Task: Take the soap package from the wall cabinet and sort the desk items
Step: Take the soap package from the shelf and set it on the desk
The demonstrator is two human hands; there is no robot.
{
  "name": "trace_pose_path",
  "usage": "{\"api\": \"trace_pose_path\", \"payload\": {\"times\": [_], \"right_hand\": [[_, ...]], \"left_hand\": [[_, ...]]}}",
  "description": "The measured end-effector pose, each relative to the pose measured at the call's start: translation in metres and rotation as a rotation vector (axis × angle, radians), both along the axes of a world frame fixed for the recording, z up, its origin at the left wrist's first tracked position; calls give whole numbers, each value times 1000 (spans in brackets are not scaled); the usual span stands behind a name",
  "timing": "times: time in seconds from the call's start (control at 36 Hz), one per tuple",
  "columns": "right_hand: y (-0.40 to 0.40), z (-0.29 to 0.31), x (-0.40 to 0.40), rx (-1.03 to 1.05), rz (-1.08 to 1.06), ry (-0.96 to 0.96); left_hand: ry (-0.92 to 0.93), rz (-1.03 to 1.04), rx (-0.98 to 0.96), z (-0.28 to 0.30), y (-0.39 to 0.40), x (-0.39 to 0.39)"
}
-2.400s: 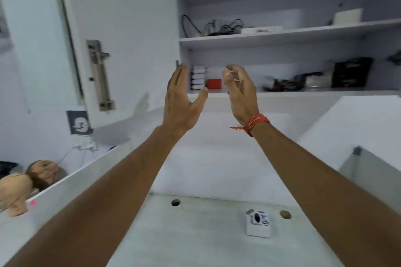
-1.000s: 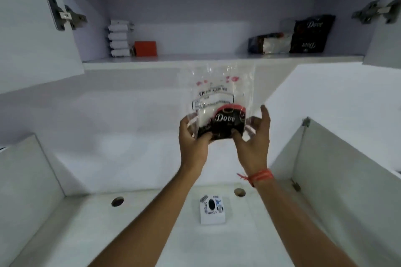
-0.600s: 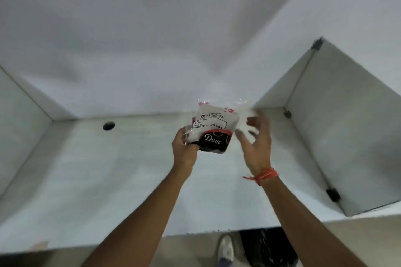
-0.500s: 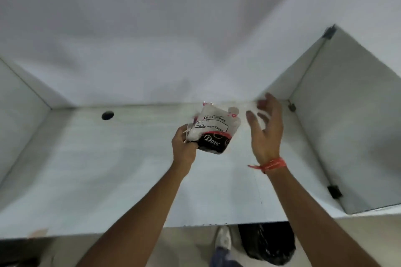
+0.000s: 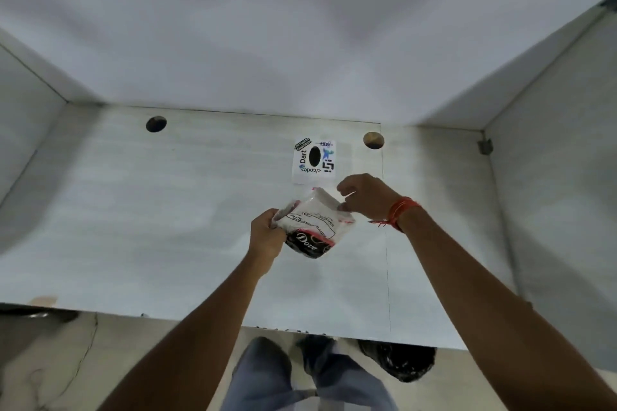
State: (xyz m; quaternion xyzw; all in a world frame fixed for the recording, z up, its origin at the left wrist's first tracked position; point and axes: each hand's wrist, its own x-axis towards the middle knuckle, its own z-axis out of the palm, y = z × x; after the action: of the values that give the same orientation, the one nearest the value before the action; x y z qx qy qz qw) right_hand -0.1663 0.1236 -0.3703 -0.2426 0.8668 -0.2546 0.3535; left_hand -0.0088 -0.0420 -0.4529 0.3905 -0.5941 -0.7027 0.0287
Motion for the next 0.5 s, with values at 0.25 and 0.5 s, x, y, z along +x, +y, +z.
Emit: {"api": "trace_pose_path", "payload": {"times": [0.25,0.5], "right_hand": [[-28,-45,1,55,108,-108],[-42,-28,-11,-331,-261,41]], "left_hand": [[-40,-77,-10,-24,-21,-8],[-182,167,84,-39,-61,-26]]}}
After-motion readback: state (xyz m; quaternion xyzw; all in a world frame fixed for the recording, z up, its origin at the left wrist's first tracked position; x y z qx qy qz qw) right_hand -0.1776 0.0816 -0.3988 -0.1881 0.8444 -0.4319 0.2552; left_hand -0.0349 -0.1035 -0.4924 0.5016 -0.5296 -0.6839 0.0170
